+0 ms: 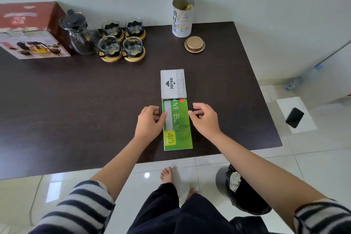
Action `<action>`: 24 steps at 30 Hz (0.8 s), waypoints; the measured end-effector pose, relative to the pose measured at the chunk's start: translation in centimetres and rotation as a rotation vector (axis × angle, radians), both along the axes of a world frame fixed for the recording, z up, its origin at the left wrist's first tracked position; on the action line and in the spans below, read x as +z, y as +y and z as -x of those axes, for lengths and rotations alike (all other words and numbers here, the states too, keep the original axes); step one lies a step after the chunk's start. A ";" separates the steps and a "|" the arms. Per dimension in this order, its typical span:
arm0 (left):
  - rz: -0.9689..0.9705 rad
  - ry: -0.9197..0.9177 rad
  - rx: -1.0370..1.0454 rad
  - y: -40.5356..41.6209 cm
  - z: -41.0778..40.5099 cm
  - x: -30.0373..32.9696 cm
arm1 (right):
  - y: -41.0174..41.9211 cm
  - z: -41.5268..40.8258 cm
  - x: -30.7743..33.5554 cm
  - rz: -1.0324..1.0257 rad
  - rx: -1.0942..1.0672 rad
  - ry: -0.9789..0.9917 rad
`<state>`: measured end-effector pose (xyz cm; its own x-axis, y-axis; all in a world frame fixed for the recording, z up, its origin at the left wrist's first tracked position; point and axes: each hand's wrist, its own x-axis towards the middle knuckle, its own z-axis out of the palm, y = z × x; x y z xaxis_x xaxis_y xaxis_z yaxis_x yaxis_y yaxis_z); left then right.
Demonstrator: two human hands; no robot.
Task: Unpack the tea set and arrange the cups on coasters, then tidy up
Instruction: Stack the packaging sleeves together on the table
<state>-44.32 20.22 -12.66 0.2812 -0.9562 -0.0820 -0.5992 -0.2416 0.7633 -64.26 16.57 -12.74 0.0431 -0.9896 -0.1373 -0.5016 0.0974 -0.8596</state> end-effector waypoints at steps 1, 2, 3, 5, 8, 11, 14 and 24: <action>-0.003 0.013 0.027 -1.4 0.1 0.3 | -1.4 -0.7 0.4 -0.064 -0.049 -0.005; -0.007 0.029 0.053 -2.8 0.2 0.6 | -2.7 -1.4 0.8 -0.123 -0.100 -0.013; -0.017 0.046 0.080 -4.0 0.2 0.9 | -3.9 -2.1 1.0 -0.170 -0.147 -0.020; -0.088 0.063 0.107 -6.4 0.1 1.2 | -5.9 -3.1 1.5 -0.244 -0.205 -0.025; -0.258 0.002 0.054 -9.4 -0.1 1.4 | -8.3 -4.5 1.9 -0.321 -0.250 0.001; -0.316 -0.017 0.055 -10.9 -0.1 1.4 | -10.0 -5.6 1.8 -0.352 -0.210 0.054; -0.341 0.025 0.113 -11.5 0.1 1.2 | -10.9 -6.2 1.5 -0.403 -0.192 0.070; -0.416 0.204 0.175 -11.9 -0.5 0.8 | -12.2 -5.8 1.5 -0.515 -0.136 -0.013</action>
